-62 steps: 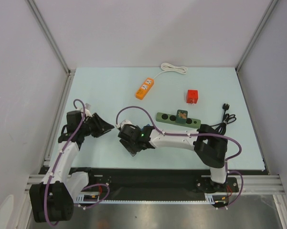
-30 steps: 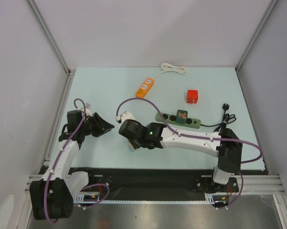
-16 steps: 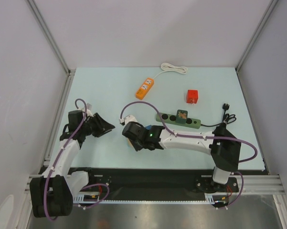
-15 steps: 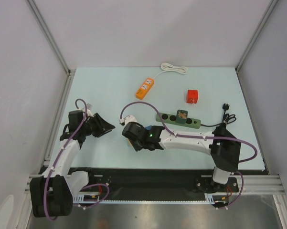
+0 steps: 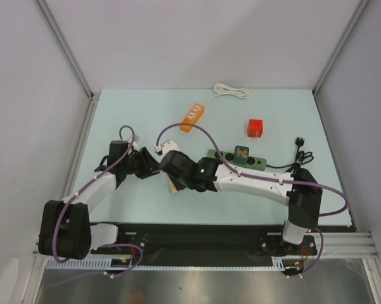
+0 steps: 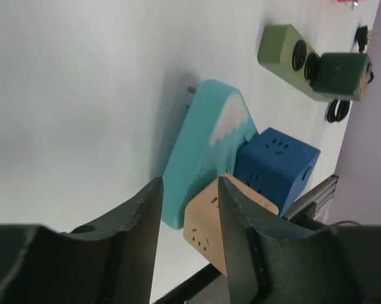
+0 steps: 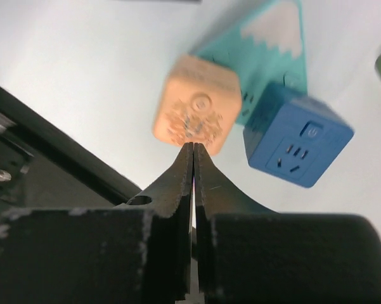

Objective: Insert the plug

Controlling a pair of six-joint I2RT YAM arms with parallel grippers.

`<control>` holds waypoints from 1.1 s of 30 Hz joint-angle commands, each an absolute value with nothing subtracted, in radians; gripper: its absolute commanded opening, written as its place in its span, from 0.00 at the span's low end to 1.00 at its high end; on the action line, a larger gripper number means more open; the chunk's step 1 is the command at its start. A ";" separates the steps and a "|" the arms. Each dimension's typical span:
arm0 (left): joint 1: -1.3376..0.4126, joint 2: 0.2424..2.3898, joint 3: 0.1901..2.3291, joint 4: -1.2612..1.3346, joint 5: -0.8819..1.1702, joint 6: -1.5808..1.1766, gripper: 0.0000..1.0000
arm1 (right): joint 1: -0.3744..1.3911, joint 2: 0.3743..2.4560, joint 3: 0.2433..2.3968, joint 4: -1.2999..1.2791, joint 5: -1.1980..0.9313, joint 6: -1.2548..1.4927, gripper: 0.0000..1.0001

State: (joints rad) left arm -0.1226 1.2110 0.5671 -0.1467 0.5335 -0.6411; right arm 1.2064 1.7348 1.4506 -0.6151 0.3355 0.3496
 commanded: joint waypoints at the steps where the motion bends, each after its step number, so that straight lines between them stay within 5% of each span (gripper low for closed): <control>1: -0.127 1.256 0.575 -0.041 0.505 -0.709 0.44 | 1.206 1.713 1.546 -0.634 0.368 0.307 0.00; 11: -0.137 1.344 0.551 -0.040 0.451 -0.698 0.42 | 1.154 1.851 1.425 -0.522 0.341 0.348 0.00; 26: -0.143 1.237 0.705 -0.245 0.345 -0.618 0.47 | 1.114 1.645 1.538 -0.604 0.331 0.319 0.00; 29: -0.143 1.165 0.790 -0.288 0.318 -0.563 0.52 | 1.014 1.586 1.551 -0.653 0.325 0.331 0.15; 33: -0.159 1.056 0.865 -0.310 0.344 -0.480 0.62 | 0.821 1.569 1.560 -0.715 0.318 0.331 0.60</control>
State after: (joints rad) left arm -0.1394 1.1389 0.7815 -0.2768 0.3492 -0.5816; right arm 0.9417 1.6024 1.5311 -0.6353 0.3077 0.3305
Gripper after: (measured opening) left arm 0.605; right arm 0.533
